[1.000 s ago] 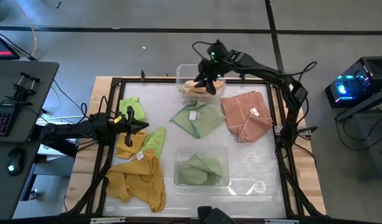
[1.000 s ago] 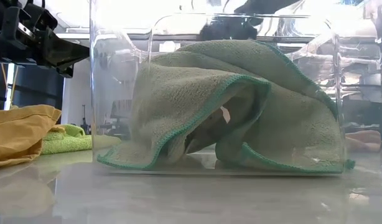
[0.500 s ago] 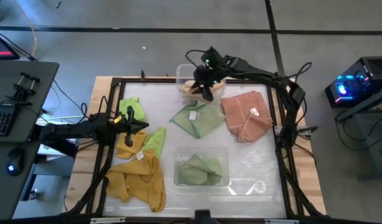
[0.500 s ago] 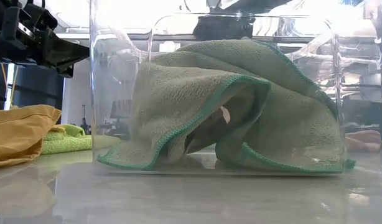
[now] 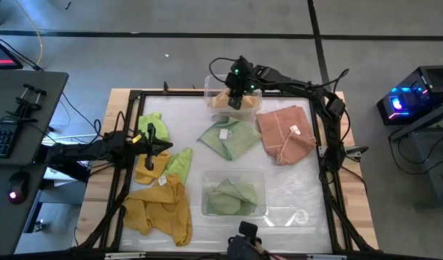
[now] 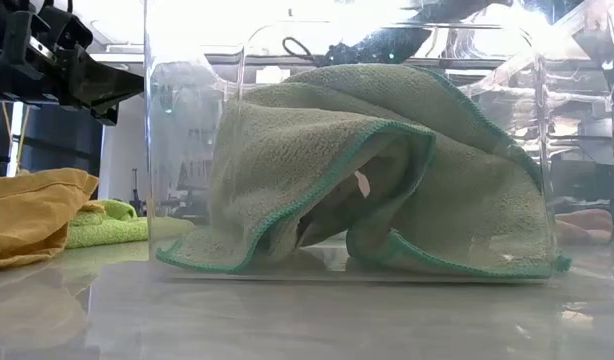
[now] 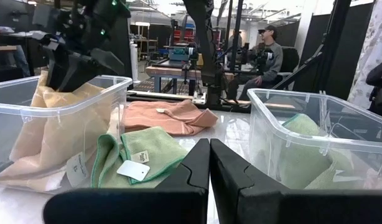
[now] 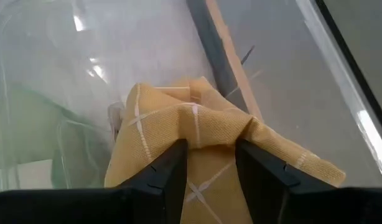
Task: Sort towels by color in basket
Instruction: Put the orange towel into the top transparent bin, then put the top light green towel into the bottom transparent bin
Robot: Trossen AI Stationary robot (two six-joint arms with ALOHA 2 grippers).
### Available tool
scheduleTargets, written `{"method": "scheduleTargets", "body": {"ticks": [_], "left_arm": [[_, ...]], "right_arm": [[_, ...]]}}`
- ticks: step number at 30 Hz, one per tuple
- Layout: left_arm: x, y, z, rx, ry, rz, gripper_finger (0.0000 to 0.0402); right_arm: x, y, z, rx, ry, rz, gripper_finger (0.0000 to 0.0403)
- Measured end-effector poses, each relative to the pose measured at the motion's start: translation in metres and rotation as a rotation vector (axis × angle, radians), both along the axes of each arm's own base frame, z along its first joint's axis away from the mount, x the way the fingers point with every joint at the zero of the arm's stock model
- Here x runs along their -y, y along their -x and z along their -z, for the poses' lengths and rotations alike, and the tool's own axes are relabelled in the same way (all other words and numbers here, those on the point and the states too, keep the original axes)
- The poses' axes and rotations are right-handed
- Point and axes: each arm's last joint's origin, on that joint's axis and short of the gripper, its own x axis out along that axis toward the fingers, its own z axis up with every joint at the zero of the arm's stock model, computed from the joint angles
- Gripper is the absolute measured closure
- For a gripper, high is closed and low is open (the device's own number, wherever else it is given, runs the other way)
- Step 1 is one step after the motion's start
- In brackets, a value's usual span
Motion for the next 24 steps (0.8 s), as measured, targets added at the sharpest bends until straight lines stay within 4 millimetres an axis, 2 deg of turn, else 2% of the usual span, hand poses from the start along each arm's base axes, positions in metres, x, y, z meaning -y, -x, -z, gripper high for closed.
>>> {"method": "scheduleTargets", "body": {"ticks": [5, 10, 13, 17, 21, 24], "left_arm": [[0.000, 0.000, 0.000, 0.000, -0.001, -0.001, 0.0401], [0.000, 0.000, 0.000, 0.000, -0.001, -0.001, 0.0401], [0.000, 0.000, 0.000, 0.000, -0.002, 0.000, 0.0401], [0.000, 0.000, 0.000, 0.000, -0.001, -0.002, 0.0401], [0.000, 0.000, 0.000, 0.004, 0.042, 0.001, 0.0401], [0.000, 0.000, 0.000, 0.007, 0.076, 0.007, 0.0401]], "right_arm": [[0.003, 0.008, -0.004, -0.026, -0.071, -0.016, 0.0270], [0.001, 0.007, -0.026, 0.018, -0.005, -0.059, 0.0270], [-0.005, 0.003, -0.043, 0.122, 0.043, -0.120, 0.0270], [-0.009, 0.001, -0.064, 0.403, -0.047, -0.289, 0.0270], [-0.022, -0.001, -0.059, 0.491, -0.061, -0.360, 0.0270], [-0.044, 0.003, -0.047, 0.514, -0.078, -0.406, 0.0270]]}}
